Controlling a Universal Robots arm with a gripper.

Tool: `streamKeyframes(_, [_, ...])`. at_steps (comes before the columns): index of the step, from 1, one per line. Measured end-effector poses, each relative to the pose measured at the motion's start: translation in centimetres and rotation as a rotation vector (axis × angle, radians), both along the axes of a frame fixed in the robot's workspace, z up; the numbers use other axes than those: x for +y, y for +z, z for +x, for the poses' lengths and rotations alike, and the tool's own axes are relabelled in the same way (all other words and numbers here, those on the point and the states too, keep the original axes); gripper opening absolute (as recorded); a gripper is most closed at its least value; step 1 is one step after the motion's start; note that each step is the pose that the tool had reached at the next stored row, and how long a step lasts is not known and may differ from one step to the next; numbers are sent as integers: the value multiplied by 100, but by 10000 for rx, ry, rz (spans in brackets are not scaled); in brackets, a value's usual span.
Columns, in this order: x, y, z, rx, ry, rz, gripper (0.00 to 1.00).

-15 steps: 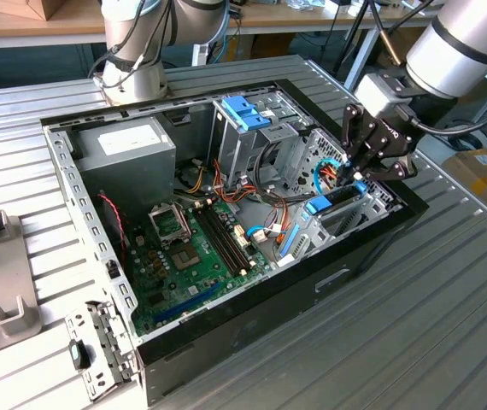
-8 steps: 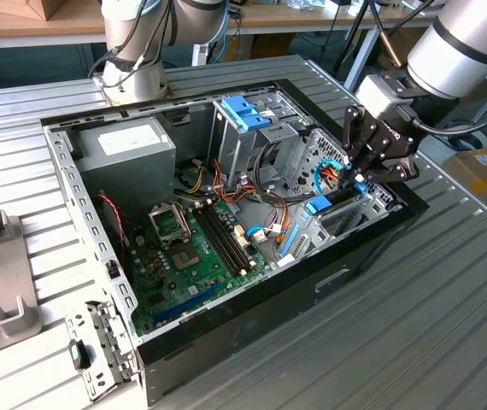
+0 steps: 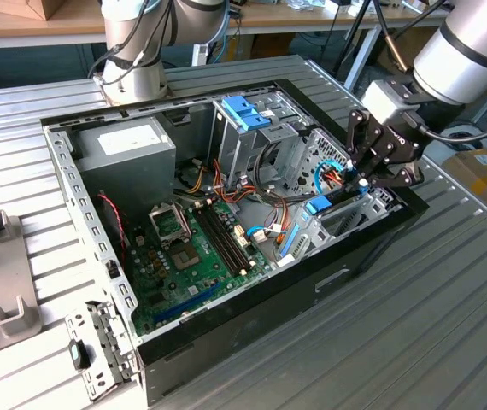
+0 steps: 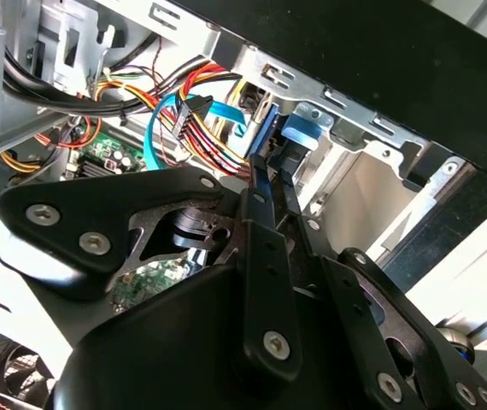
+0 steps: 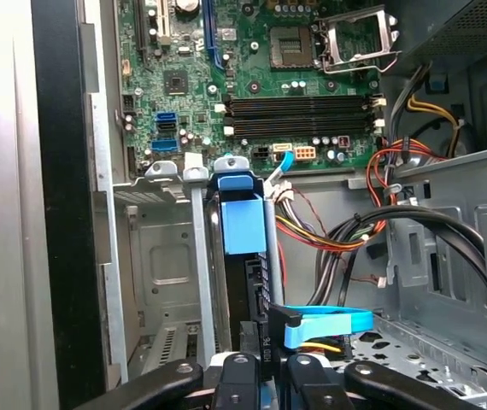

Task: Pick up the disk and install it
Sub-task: 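Insert the first disk wire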

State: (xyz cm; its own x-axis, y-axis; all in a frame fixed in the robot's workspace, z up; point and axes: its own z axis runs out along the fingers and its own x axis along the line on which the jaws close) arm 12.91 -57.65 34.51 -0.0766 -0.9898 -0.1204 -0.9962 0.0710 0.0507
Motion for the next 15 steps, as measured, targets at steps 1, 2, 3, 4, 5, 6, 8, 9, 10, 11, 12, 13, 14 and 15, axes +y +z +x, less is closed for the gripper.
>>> streamKeyframes(1, [1,-1,0,0,0,18,18])
streamKeyframes(2, [2,-4,0,0,0,44,18])
streamKeyframes(3, [2,-6,0,0,0,50,18])
streamKeyframes(4, [1,-6,0,0,0,52,18])
streamKeyframes(5, [2,-7,0,1,0,54,18])
streamKeyframes(6, [1,-9,0,0,0,55,18])
streamKeyframes(8, [8,-14,0,0,0,59,18])
streamKeyframes(9, [10,-15,0,0,0,60,18])
streamKeyframes(10, [12,-17,0,0,0,62,18])
streamKeyframes(11, [15,-18,0,0,-1,61,18])
streamKeyframes(12, [18,-21,2,1,-1,61,18])
streamKeyframes(13, [19,-21,3,0,0,59,18])
streamKeyframes(14, [19,-22,5,0,0,58,18])
streamKeyframes(15, [20,-23,8,1,1,57,18])
